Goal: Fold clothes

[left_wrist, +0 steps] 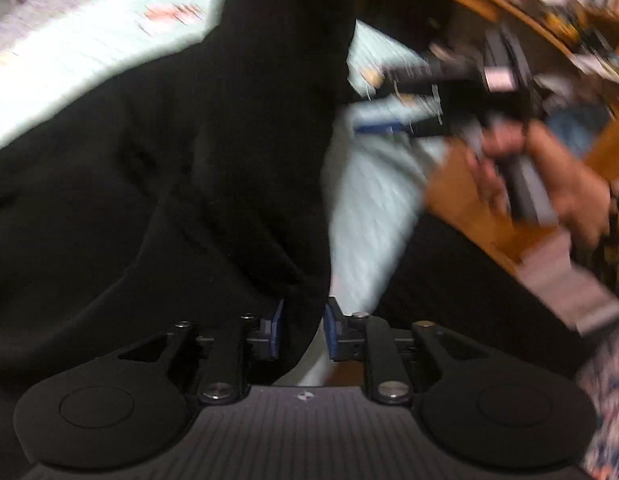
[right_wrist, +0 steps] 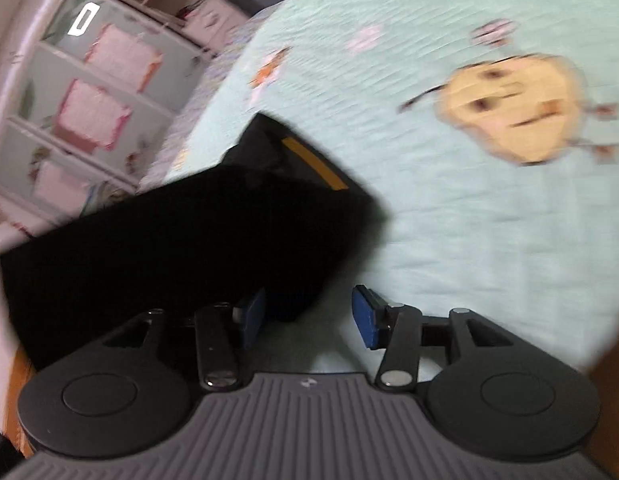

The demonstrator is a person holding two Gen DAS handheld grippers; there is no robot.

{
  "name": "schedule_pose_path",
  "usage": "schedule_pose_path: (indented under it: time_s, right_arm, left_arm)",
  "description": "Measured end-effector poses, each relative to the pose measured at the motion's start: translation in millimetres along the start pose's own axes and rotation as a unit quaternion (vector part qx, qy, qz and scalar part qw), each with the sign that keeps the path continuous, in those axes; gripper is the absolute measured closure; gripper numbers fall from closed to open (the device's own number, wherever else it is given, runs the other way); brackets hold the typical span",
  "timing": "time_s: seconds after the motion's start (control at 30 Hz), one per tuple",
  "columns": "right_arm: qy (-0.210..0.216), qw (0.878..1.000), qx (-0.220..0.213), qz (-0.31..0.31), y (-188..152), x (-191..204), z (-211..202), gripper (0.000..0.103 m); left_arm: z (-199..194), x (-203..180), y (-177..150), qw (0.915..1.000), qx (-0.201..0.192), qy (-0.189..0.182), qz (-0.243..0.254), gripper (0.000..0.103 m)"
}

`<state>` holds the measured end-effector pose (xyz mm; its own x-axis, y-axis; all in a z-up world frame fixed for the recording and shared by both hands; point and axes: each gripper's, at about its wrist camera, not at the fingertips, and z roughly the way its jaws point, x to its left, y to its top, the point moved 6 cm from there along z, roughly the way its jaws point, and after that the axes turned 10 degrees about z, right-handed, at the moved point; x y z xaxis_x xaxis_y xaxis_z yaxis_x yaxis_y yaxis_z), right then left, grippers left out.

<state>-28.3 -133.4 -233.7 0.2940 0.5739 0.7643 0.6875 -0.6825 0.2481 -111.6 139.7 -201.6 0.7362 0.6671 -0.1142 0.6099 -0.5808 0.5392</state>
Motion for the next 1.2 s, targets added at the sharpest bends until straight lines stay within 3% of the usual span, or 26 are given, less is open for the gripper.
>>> schedule_pose_path:
  time_s: [0.13,0.2,0.3,0.4,0.47,0.63,0.73,0.83,1.0,1.1,1.2]
  right_arm:
    - [-0.027,0.999,-0.027,0.007,12,-12,-29,0.049]
    - [-0.034,0.999,-0.036,0.007,19,-18,-34,0.044]
    - [-0.033,0.998,-0.055,0.028,37,-21,-33,0.041]
    - [-0.015,0.998,-0.064,0.009,53,-10,-24,0.036]
    - [-0.01,0.998,-0.051,-0.038,60,6,-9,0.029]
    - [-0.025,0.992,-0.021,-0.126,83,39,46,0.028]
    - [-0.037,0.98,-0.004,-0.193,94,56,81,0.028]
    - [-0.029,0.977,0.036,-0.21,103,61,115,0.028]
    - [-0.016,0.977,0.067,-0.2,115,57,149,0.025]
    - [0.023,0.976,0.095,-0.192,119,57,154,0.012]
    - [0.062,0.97,0.143,-0.188,115,60,159,0.012]
  left_arm:
    - [2,-5,-24,0.9991,0.008,-0.026,-0.034,0.078]
    - [-11,1,-24,0.9971,-0.012,-0.038,-0.065,0.077]
    - [-40,7,-21,0.9946,-0.051,-0.031,-0.085,0.077]
    - [-70,23,-21,0.9886,-0.089,-0.02,-0.12,0.077]
    - [-81,37,-24,0.9826,-0.106,-0.004,-0.152,0.073]
    - [-96,65,-40,0.9649,-0.126,0.038,-0.228,0.069]
    - [-90,69,-49,0.9517,-0.135,0.029,-0.274,0.069]
    - [-83,72,-50,0.9493,-0.128,0.038,-0.285,0.069]
    - [-82,81,-49,0.9511,-0.114,0.044,-0.284,0.066]
    - [-79,88,-52,0.9501,-0.11,0.044,-0.289,0.064]
    - [-74,93,-52,0.9487,-0.105,0.04,-0.295,0.063]
